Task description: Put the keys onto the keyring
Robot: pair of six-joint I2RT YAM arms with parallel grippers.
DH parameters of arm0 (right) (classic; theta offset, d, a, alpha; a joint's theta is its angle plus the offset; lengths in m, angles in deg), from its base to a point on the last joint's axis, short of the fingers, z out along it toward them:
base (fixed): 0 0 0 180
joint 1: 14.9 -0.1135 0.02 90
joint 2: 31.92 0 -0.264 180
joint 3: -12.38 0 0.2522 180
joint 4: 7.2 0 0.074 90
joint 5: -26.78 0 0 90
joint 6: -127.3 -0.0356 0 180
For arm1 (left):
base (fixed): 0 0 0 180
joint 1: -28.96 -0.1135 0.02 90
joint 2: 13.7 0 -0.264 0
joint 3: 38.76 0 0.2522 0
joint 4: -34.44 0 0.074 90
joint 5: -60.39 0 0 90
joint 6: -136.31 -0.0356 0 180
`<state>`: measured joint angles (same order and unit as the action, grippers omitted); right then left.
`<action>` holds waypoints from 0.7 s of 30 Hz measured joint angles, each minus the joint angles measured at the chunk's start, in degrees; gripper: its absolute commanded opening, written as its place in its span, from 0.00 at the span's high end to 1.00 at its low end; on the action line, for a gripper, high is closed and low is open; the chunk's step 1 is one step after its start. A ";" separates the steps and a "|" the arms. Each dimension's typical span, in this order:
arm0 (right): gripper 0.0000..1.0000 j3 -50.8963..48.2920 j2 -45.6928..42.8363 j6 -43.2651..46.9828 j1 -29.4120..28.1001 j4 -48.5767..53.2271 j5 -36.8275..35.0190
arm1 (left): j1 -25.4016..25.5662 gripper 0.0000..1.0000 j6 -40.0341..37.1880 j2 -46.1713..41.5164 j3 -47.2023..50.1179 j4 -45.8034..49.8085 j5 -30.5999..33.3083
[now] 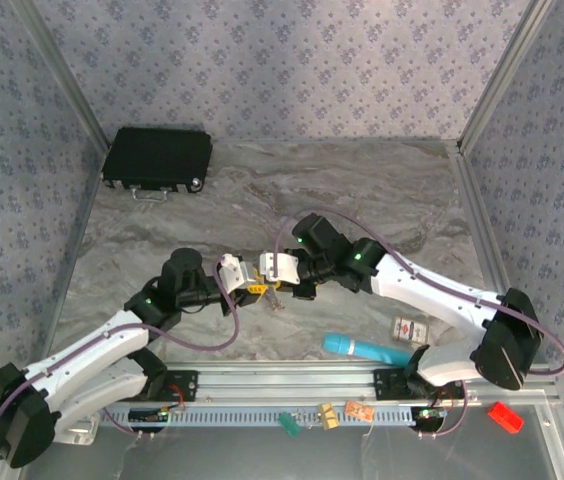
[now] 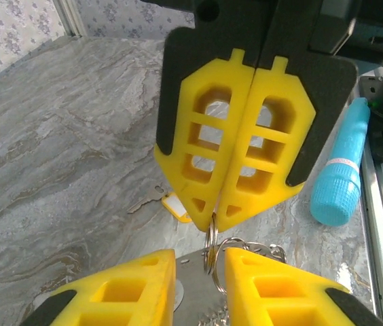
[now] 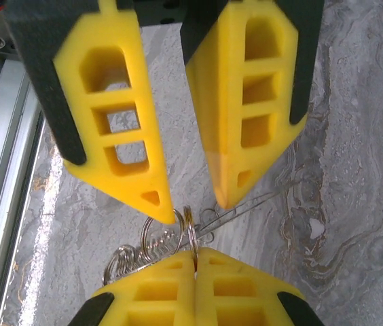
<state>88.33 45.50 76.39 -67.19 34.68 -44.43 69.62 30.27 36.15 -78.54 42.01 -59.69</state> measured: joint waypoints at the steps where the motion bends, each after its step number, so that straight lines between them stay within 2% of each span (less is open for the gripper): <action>1: 1.00 0.00 0.00 0.00 -0.07 -0.02 0.00 | 0.00 0.77 0.00 0.24 0.00 0.00 -0.15; 5: 1.00 0.00 0.00 -0.02 -0.24 0.00 0.02 | 0.00 0.82 0.00 0.85 0.00 -0.04 -0.42; 10: 1.00 0.02 0.00 -0.24 -0.17 -0.02 0.22 | 0.00 1.00 -0.52 0.90 0.00 -0.07 -0.79; 12: 0.99 -0.15 -0.13 -0.55 0.37 -0.48 1.14 | 0.00 1.00 -0.46 0.90 0.00 -0.20 -0.81; 14: 0.92 -1.40 -0.98 -1.14 1.60 -2.29 3.04 | -0.04 1.00 -0.39 0.90 0.02 -0.94 -0.92; 16: 0.73 -3.98 -2.91 -2.36 3.76 -5.49 6.62 | -0.02 1.00 0.11 0.92 0.15 -2.69 -1.18; 21: 0.68 -11.02 -7.23 -7.10 10.82 -15.06 13.86 | -0.04 1.00 2.25 0.94 2.21 -7.10 -1.44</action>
<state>77.31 38.27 69.28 -56.37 19.62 -30.58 69.58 32.53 37.09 -76.34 34.90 -61.13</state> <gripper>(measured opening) 0.316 0.042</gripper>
